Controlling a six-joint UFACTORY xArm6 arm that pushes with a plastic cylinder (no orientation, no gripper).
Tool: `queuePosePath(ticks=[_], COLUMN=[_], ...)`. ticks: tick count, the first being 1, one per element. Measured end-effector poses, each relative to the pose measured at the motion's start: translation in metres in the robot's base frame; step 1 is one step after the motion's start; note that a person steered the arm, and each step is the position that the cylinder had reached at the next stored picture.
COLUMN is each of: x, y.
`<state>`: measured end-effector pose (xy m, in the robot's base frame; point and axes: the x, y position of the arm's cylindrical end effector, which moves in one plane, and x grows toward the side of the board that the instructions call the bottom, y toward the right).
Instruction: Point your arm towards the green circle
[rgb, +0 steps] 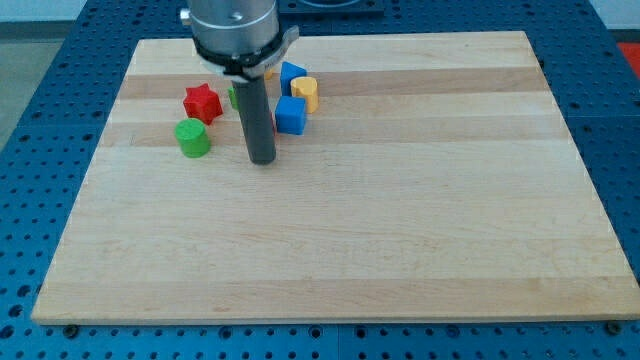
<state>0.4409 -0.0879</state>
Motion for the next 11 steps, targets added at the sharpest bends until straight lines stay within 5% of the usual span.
queuePosePath(ticks=[5, 7, 11], x=[-0.015, -0.008, -0.079], y=[-0.173, -0.15, -0.172])
